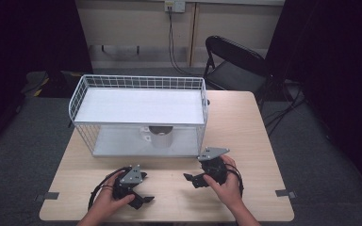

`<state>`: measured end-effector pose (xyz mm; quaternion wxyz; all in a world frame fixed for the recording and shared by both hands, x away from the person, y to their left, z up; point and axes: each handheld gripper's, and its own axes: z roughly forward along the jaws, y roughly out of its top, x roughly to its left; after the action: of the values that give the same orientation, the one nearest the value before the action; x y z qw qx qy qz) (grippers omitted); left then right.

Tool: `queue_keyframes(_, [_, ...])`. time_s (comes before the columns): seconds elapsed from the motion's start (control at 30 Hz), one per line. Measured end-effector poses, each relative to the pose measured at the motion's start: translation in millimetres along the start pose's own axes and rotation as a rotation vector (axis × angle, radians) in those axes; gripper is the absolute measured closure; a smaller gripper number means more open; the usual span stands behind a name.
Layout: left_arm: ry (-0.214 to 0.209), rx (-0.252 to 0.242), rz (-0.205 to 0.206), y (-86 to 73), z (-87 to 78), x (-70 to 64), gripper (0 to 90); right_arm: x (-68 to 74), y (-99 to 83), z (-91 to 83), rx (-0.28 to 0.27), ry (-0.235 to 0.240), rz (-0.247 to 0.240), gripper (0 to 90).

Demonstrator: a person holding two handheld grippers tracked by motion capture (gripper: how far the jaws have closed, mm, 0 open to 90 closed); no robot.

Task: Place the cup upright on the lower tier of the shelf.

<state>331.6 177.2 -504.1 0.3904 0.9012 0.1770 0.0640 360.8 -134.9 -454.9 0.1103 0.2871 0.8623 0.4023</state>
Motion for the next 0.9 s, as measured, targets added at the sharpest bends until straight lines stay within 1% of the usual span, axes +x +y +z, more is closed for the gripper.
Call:
queue_keyframes(0.13, [0.000,0.000,0.000,0.0,0.0,0.0,9.7,-2.3,-5.9,-3.2,0.004,0.002,-0.008,15.8])
queue_keyframes(0.2, [0.000,0.000,0.000,0.0,0.0,0.0,9.7,-2.8,-9.5,-6.6,0.005,-0.002,-0.024,15.8])
queue_keyframes(0.43, [0.000,0.000,0.000,0.0,0.0,0.0,9.7,-5.8,-18.3,-13.2,0.003,-0.001,-0.032,15.8])
queue_keyframes(0.47, [0.001,-0.001,0.000,0.0,0.1,0.0,9.7,-8.4,-22.5,-15.9,0.007,-0.008,-0.028,15.8])
queue_keyframes(0.5, [0.001,-0.001,0.000,0.0,0.1,0.0,9.7,-8.4,-22.5,-15.9,0.007,-0.008,-0.028,15.8])
queue_keyframes(0.63, [0.000,-0.001,0.000,0.0,0.1,0.0,9.7,-15.5,-32.1,-21.9,0.015,-0.020,-0.018,15.8])
queue_keyframes(0.9, [0.001,0.000,0.000,0.0,0.0,0.0,9.7,-22.9,-44.5,-31.1,0.011,-0.033,-0.006,15.8])
